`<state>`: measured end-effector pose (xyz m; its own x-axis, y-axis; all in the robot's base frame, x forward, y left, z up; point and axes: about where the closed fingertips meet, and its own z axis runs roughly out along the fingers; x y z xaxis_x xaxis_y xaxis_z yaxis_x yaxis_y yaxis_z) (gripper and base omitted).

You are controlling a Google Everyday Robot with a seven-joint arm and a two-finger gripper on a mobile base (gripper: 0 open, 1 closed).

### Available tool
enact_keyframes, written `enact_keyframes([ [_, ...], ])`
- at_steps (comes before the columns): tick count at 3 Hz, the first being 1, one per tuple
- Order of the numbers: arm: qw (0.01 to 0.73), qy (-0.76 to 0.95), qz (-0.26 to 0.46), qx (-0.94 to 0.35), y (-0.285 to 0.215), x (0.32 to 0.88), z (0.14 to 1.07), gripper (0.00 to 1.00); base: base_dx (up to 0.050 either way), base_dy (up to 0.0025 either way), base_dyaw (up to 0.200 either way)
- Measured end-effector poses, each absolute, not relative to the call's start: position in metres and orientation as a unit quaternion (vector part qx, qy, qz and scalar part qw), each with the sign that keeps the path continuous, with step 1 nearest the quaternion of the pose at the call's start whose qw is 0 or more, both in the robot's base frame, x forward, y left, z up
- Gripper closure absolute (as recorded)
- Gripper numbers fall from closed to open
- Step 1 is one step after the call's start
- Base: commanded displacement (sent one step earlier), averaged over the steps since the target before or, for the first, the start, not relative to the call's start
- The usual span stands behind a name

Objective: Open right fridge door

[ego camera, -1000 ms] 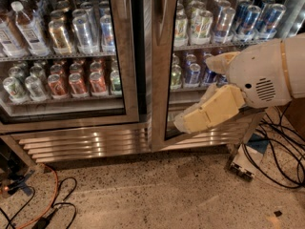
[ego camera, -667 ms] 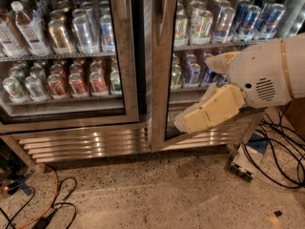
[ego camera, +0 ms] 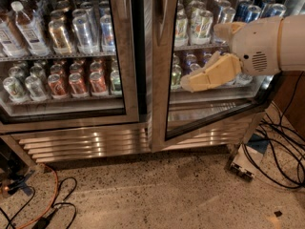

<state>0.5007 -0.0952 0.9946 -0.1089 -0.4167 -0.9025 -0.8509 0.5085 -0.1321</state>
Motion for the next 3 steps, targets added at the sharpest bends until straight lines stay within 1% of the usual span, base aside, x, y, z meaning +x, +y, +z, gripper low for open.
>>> enact_keyframes([
  [1,0.529,0.698,0.205,-0.436,-0.108,0.533,1.004,0.0,0.0,0.0,0.0],
  [2,0.547,0.688,0.211,-0.427,-0.113,0.554,1.009,0.0,0.0,0.0,0.0],
  [3,0.555,0.663,0.249,-0.437,-0.098,0.565,1.022,0.0,0.0,0.0,0.0],
])
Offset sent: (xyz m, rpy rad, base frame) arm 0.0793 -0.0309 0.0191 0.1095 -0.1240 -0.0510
